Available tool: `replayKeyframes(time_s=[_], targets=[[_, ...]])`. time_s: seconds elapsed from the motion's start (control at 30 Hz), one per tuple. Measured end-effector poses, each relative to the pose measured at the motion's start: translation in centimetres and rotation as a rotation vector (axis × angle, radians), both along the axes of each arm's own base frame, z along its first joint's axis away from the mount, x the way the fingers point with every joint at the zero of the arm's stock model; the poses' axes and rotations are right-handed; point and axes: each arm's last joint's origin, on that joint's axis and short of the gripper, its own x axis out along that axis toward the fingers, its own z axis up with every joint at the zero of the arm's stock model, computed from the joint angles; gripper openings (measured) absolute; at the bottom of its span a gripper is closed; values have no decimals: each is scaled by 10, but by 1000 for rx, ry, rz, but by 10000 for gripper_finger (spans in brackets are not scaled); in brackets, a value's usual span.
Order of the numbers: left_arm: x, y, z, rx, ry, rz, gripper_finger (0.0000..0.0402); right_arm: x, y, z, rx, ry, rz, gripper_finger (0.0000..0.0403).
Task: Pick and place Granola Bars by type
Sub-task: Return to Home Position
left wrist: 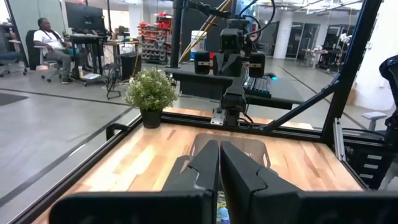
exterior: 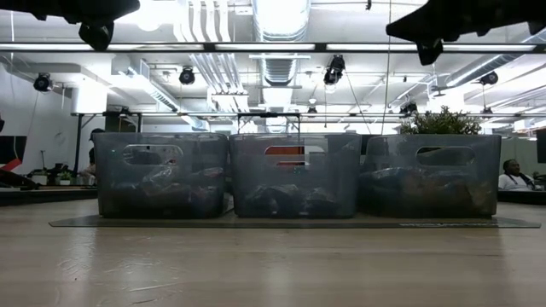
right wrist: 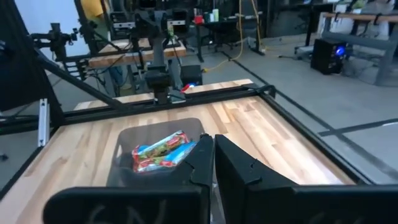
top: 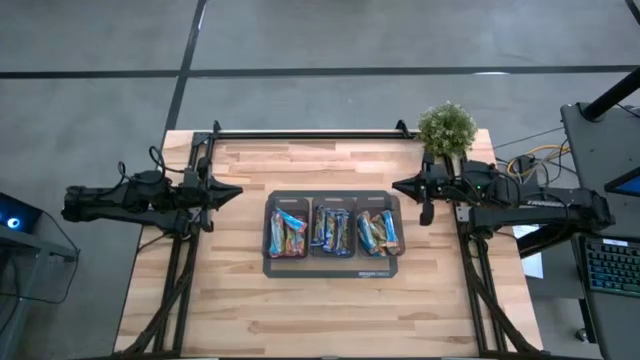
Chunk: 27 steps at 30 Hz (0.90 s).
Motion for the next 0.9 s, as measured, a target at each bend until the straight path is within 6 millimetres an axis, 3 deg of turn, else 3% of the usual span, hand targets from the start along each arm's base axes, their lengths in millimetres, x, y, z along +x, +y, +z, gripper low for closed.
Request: replayKeyframes(time_s=[0.3, 0.9], targets=[[-1, 0, -2, 20, -17, -1, 0, -16, 1, -17, -31, -3, -50, 9], [-3, 0, -36, 30, -85, -18, 0, -25, 2, -56, -34, -80, -34, 9]])
